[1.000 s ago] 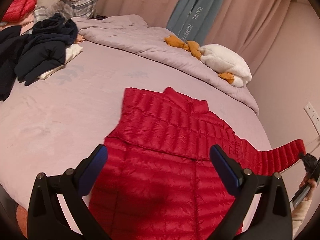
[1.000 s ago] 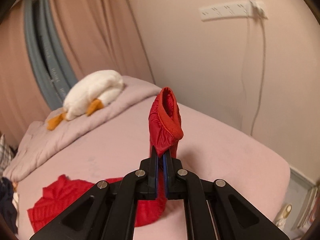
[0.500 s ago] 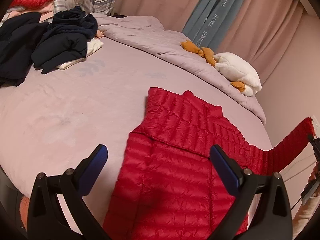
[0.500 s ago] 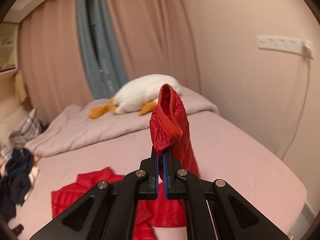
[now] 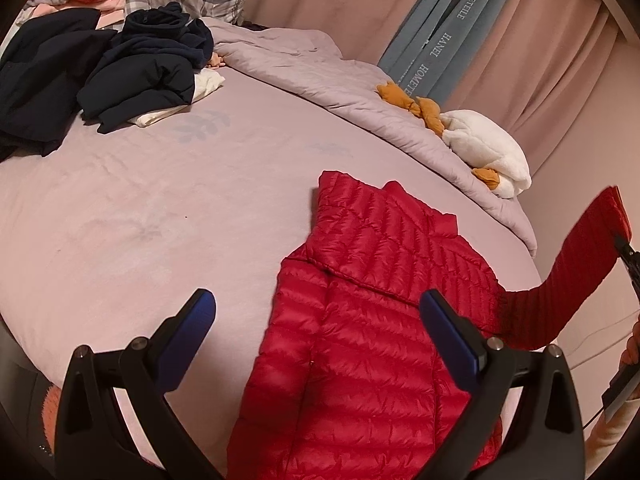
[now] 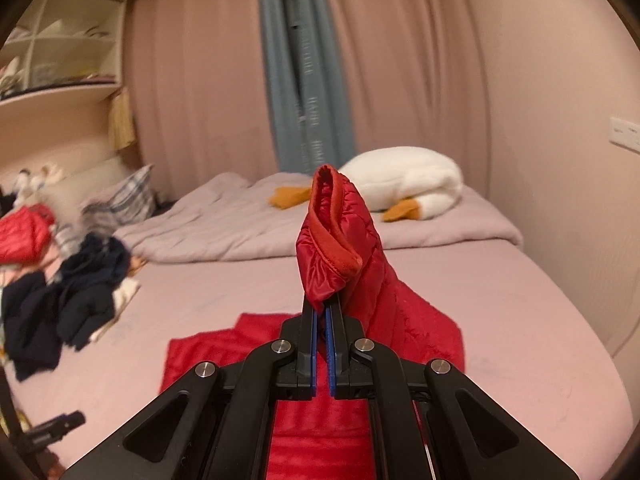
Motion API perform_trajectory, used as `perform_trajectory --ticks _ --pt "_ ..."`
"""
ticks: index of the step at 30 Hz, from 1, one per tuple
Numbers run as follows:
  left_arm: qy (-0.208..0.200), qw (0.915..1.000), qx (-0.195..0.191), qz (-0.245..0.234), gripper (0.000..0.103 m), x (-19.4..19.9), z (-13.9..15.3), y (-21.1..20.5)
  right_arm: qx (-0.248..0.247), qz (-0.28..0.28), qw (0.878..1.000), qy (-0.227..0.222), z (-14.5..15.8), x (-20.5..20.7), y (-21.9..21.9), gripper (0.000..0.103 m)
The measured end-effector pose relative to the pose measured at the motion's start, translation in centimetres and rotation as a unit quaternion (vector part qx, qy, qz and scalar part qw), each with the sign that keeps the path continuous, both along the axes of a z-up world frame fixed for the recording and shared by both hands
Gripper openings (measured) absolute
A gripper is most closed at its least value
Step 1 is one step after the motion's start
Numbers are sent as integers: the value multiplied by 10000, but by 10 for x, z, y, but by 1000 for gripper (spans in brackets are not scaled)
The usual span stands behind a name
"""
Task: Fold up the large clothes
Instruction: 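Lift the held sleeve with the right tool toward the jacket body, then lay the sleeve cuff on the jacket body and open the right tool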
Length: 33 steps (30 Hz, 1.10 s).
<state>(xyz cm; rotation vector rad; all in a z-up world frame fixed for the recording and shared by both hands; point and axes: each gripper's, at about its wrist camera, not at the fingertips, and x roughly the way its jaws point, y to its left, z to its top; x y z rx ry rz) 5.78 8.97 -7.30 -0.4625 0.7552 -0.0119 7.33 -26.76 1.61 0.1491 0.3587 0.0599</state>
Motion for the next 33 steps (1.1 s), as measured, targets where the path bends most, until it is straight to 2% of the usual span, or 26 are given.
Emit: perform_trajectory --ticks 13,20,25,33 --pt "278 9996 20 38 102 5 -17 4 -270 1214 9911 471 -32 4 80 5" --pt "409 9991 -40 75 102 6 -27 4 -356 1864 9750 1157 -73 11 117 5" --pt "480 9988 -7 87 102 6 -32 2 -432 2135 9603 1743 -106 21 141 5" --pt "579 9983 23 113 102 5 -39 4 -443 2353 9433 2299 -140 25 159 5"
